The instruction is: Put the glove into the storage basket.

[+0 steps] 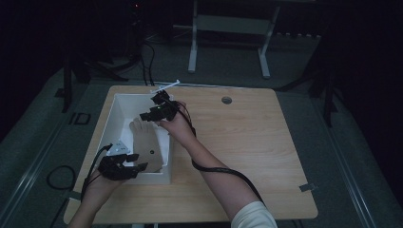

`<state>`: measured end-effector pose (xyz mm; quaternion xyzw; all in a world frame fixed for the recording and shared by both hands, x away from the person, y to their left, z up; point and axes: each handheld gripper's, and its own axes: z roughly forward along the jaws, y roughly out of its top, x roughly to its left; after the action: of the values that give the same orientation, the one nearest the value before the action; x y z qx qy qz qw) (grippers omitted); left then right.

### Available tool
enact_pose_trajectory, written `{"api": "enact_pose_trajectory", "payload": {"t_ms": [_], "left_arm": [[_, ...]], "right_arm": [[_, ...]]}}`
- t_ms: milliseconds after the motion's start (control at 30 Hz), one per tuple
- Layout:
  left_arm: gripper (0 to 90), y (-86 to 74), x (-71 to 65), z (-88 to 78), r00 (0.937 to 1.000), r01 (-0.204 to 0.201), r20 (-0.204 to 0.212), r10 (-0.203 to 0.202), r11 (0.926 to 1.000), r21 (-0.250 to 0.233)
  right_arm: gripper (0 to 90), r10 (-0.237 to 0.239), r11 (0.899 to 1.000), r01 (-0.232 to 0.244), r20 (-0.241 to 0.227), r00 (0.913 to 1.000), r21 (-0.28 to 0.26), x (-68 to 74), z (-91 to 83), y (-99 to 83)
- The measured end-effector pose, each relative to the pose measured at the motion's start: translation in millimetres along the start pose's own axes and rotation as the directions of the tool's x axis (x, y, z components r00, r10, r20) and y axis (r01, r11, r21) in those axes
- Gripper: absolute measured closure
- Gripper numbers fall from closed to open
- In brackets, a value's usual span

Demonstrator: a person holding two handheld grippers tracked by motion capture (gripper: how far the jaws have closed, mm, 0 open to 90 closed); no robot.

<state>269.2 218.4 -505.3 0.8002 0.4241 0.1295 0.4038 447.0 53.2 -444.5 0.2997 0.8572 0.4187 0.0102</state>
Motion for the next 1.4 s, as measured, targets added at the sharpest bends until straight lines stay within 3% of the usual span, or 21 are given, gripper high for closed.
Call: {"api": "enact_pose_trajectory", "payload": {"t_ms": [33, 100, 133, 200, 267, 300, 333, 367, 533, 667, 900, 1100, 1267, 1400], "left_arm": [[35.4, 2.4, -1.5, -2.7, 0.9997, 0.016, -0.020, -0.017, 0.9995, -0.027], [32.7, 4.9, -2.1, -5.2, 0.9989, 0.038, -0.024, -0.040, 0.9978, -0.054], [25.7, 7.1, -2.4, -7.0, 0.9982, 0.053, -0.026, -0.055, 0.9962, -0.069], [14.4, 11.6, -4.6, -10.3, 0.9973, 0.060, -0.038, -0.064, 0.9939, -0.092], [14.3, 15.9, -7.8, -14.8, 0.9970, 0.054, -0.047, -0.061, 0.9891, -0.137], [14.2, 15.9, -7.8, -14.8, 0.9970, 0.054, -0.047, -0.061, 0.9891, -0.137], [14.2, 21.5, -11.2, -19.9, 0.9966, 0.065, -0.038, -0.073, 0.9813, -0.181], [14.3, 23.9, -13.0, -21.7, 0.9965, 0.066, -0.038, -0.075, 0.9791, -0.192], [14.3, 35.2, -27.4, -27.7, 0.9983, 0.045, -0.026, -0.053, 0.9679, -0.247], [14.5, 43.1, -39.1, -26.7, 0.9995, 0.024, -0.012, -0.028, 0.9663, -0.256], [14.5, 56.5, -59.3, -20.2, 0.9995, -0.010, 0.027, 0.017, 0.9667, -0.256], [14.6, 67.6, -79.0, -12.5, 0.9962, -0.039, 0.066, 0.058, 0.9646, -0.261], [14.6, 76.3, -98.9, -2.6, 0.9889, -0.075, 0.105, 0.105, 0.9626, -0.260], [14.7, 78.5, -110.7, 7.1, 0.9827, -0.086, 0.136, 0.126, 0.9612, -0.262]], "right_arm": [[34.6, -0.004, 1.000, 0.004, -0.021, 0.9998, -0.018, -0.8, -4.8, -1.5], [32.6, -0.006, 1.000, 0.006, -0.026, 0.9996, -0.021, -1.0, -7.1, -1.9], [26.3, -0.014, 1.000, 0.013, -0.045, 0.9989, -0.028, -1.2, -11.1, -2.5], [25.5, -0.014, 0.999, 0.011, -0.058, 0.9982, -0.052, -1.2, -18.4, -2.8], [22.9, -0.030, 0.998, 0.025, -0.074, 0.9968, -0.066, -0.4, -27.0, -3.6], [22.9, -0.030, 0.998, 0.025, -0.074, 0.9968, -0.066, -0.4, -27.0, -3.6], [22.2, -0.041, 0.997, 0.036, -0.074, 0.9964, -0.073, 0.4, -31.4, -4.1], [20.6, -0.059, 0.994, 0.051, -0.082, 0.9949, -0.094, 0.6, -43.2, -6.4], [19.8, -0.086, 0.988, 0.076, -0.068, 0.9940, -0.132, -2.0, -67.4, -14.7], [19.7, -0.105, 0.986, 0.099, -0.037, 0.9938, -0.131, -4.2, -80.7, -22.1], [19.1, -0.114, 0.986, 0.110, -0.025, 0.9932, -0.129, -12.8, -103.5, -40.2], [18.4, -0.106, 0.986, 0.105, 0.001, 0.9944, -0.131, -26.9, -125.0, -61.0], [19.2, -0.076, 0.987, 0.078, 0.017, 0.9970, -0.143, -42.8, -143.7, -80.6], [19.1, -0.086, 0.986, 0.090, 0.035, 0.9957, -0.140, -50.6, -153.7, -95.2]]}}
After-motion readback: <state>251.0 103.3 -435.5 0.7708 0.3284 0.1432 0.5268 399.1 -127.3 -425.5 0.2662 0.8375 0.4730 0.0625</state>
